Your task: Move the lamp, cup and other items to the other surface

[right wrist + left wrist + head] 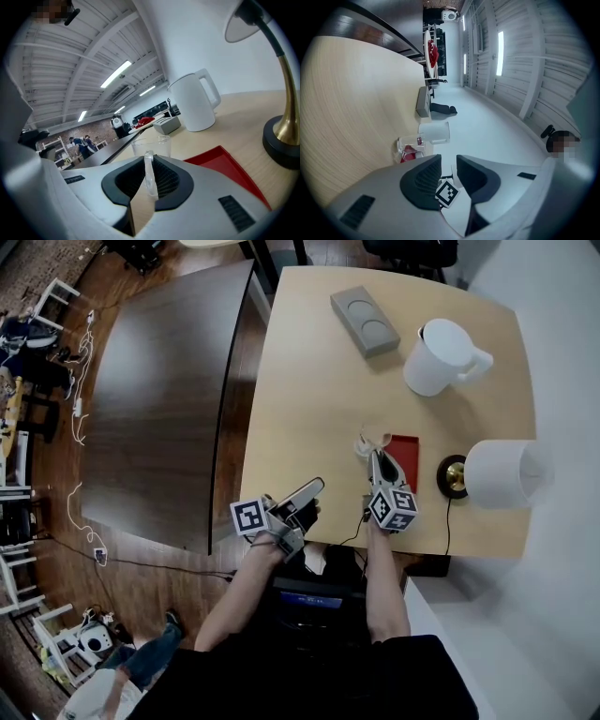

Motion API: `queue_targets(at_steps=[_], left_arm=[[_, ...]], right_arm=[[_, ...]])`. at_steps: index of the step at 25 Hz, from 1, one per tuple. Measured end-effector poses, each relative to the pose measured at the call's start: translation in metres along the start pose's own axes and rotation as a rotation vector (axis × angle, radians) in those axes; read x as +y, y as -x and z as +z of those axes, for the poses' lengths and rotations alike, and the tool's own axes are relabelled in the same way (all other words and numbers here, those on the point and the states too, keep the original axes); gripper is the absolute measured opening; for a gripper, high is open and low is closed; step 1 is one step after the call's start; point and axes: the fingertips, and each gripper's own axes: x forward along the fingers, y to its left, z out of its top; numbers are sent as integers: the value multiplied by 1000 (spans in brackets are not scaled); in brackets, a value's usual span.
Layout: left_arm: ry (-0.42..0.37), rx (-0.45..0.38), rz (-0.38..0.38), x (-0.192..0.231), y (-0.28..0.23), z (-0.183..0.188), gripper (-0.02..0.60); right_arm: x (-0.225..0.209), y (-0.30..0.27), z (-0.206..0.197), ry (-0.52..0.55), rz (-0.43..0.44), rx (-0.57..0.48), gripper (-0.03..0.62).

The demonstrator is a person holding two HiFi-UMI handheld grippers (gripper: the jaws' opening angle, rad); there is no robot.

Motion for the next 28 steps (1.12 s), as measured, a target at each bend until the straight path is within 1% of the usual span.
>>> queue_targets(at_steps=[4,12,16,20,21,25,28], left_arm=[[-3,10,-3,0,2,2,115],[4,22,-13,3,3,2,115],[-4,30,-27,-2,16,7,115],[0,33,-33,0,19,7,115],[1,35,-37,-1,22,8,115],[-1,53,-65,-19,49,19,115],[0,68,-84,-25,58,20,115]], right_arm=[[8,-1,-5,25,1,15,77],[10,-1,-17,9,-1,27,74],[23,-2,-24,-4,-1,40,83],[18,0,-28,-82,-1,35,94],[19,1,-30,-102,-5,36,118],[46,10,-29,-178,-21,21,129],[55,23,-23,-221,-26,-9,129]])
